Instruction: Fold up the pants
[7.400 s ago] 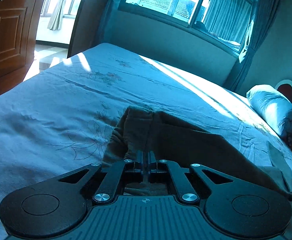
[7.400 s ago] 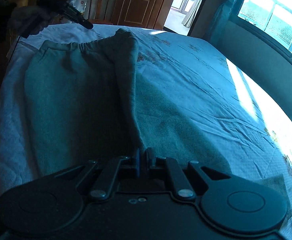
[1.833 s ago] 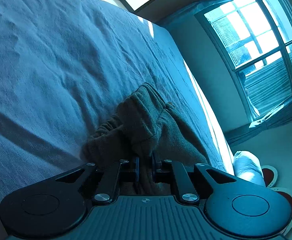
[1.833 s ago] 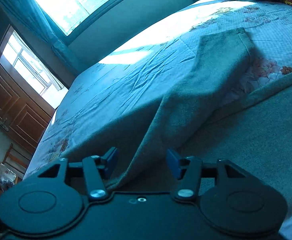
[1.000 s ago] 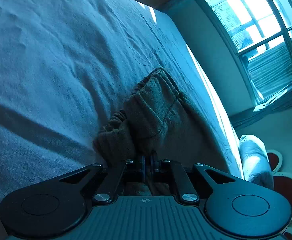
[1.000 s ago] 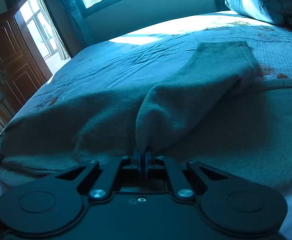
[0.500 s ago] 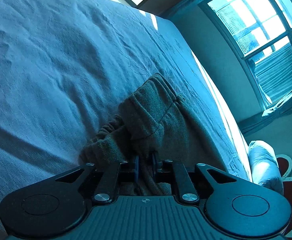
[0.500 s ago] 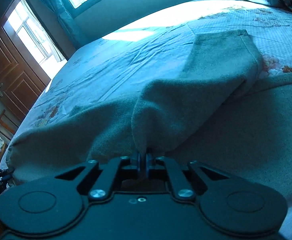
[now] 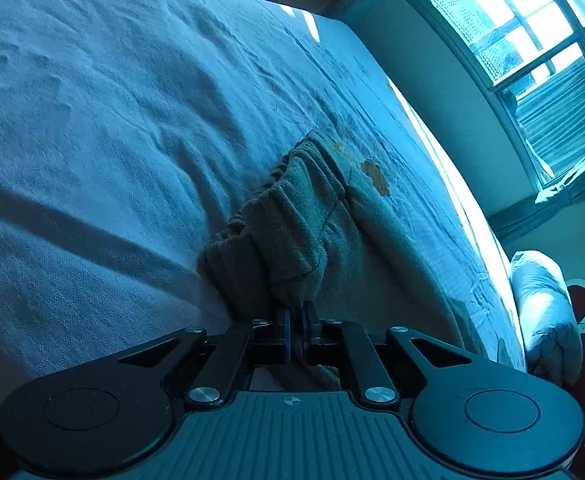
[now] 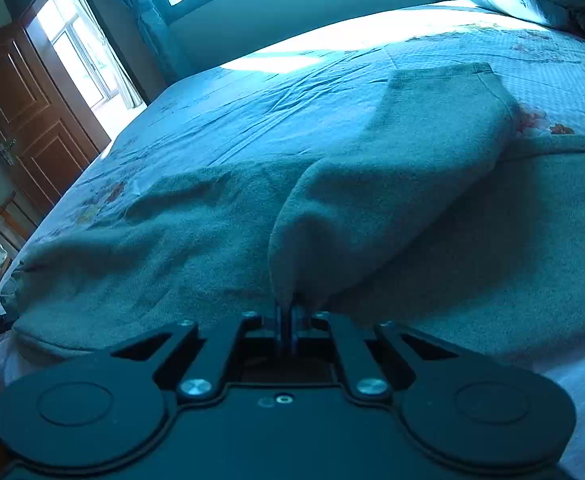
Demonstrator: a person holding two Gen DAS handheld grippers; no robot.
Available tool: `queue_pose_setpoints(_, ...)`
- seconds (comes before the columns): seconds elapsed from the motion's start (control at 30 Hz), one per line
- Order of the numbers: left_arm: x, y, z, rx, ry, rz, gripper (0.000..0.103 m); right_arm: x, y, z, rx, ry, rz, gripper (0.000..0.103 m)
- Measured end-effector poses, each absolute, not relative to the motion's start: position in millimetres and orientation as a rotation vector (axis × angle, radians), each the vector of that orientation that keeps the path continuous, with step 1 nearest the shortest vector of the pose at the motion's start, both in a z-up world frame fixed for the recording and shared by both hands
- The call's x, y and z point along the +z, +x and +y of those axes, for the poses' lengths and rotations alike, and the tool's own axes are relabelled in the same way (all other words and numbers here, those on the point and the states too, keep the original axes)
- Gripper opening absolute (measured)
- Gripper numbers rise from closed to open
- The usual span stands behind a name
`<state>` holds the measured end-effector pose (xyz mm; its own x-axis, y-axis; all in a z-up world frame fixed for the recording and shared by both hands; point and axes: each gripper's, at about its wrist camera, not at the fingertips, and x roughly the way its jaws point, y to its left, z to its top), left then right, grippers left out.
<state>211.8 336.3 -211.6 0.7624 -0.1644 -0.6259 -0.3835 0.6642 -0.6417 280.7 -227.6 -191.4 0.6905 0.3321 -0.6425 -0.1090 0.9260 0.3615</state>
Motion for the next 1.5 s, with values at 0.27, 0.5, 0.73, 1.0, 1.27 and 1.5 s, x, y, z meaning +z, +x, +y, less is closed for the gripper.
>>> queue_pose_setpoints(0.27,-195.8,201.3,328.7,0.126,-0.788,0.694,0.008,-163.4,268.2,-234.5,0.262,0.276,0.687,0.000)
queue_pose_setpoints(0.5,-187.2,186.5,326.1,0.113,-0.808,0.641,0.008,-158.5,260.2,-242.3,0.280,0.304,0.675,0.000)
queue_pose_setpoints(0.73,-219.9,189.8,321.5,0.158,-0.804,0.711,0.011,-196.1,271.3,-234.1,0.238,0.243,0.798,0.000)
queue_pose_setpoints(1.0,-166.5,173.6,281.7,0.200,-0.618,0.605,0.037,-139.0,244.7,-231.0,0.251,0.176,0.538,0.008)
queue_pose_setpoints(1.27,-183.7,207.7,197.3,0.156,-0.371,0.715,0.066,-170.2,257.8,-214.9,0.259,0.104,0.694,0.006)
queue_pose_setpoints(1.5,-165.5,236.3,127.4,0.101,-0.288,0.688,0.066,-134.6,292.9,-227.3,0.133,0.000,0.599,0.015)
